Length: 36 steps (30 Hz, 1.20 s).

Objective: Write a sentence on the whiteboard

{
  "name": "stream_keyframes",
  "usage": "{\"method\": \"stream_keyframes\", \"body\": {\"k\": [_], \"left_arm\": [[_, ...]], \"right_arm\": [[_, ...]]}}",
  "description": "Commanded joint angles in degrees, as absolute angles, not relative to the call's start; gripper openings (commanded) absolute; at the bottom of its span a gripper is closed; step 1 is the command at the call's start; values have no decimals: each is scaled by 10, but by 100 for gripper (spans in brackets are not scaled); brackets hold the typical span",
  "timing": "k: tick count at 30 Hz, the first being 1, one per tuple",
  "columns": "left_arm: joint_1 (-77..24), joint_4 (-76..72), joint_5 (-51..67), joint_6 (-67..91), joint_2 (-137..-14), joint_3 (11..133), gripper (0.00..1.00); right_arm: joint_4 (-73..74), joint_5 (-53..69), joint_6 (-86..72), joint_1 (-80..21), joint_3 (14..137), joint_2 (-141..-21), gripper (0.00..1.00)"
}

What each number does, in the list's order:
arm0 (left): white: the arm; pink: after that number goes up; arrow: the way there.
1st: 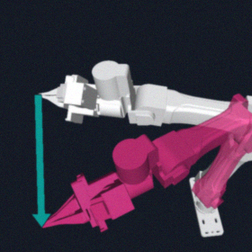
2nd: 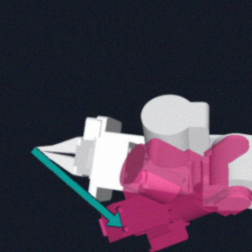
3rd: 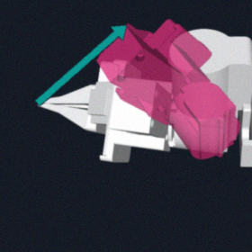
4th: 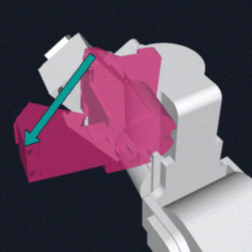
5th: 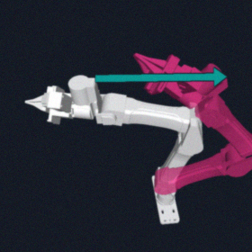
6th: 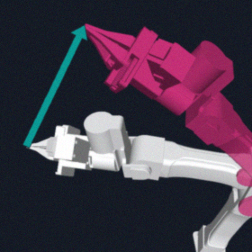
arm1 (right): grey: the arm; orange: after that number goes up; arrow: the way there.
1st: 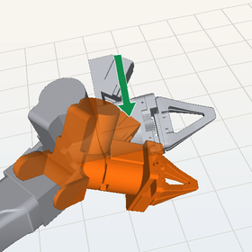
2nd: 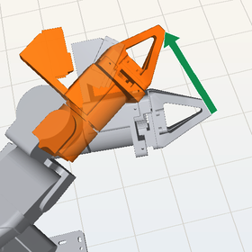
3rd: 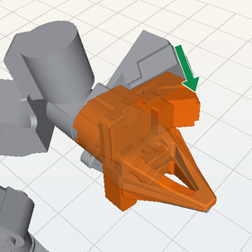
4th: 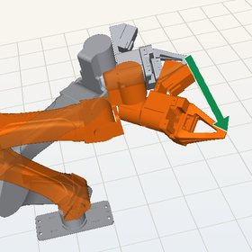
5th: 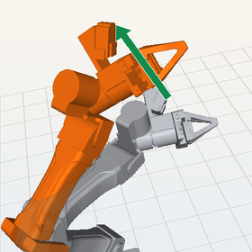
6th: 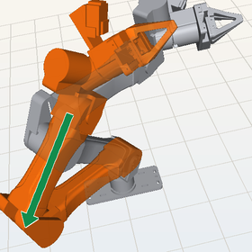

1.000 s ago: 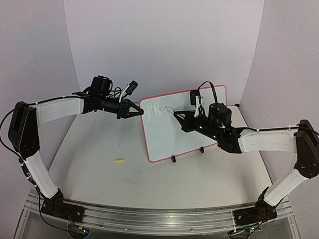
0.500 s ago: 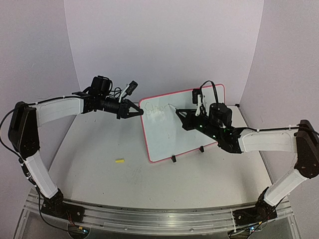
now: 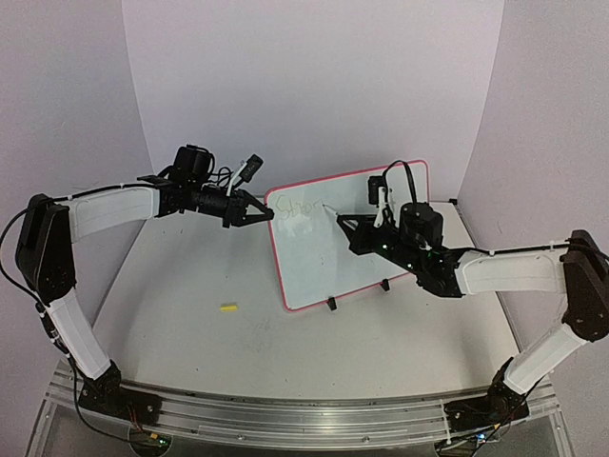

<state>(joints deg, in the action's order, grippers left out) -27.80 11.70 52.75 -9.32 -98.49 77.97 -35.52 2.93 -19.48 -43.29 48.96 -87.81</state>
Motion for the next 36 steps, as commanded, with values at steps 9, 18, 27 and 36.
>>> {"method": "stream_keyframes", "body": {"k": [9, 18, 27, 36], "left_arm": [[-285, 151, 508, -130, -974, 784, 0], [-285, 151, 507, -130, -972, 784, 0], [-286, 152, 507, -130, -971, 784, 0], [-287, 153, 506, -131, -971, 784, 0]], "right_arm": [[-353, 24, -203, -430, 472, -844, 0], [-378, 87, -194, -425, 459, -795, 0], [-416, 150, -223, -386, 443, -810, 0], [-425, 164, -230, -372, 455, -834, 0]]}}
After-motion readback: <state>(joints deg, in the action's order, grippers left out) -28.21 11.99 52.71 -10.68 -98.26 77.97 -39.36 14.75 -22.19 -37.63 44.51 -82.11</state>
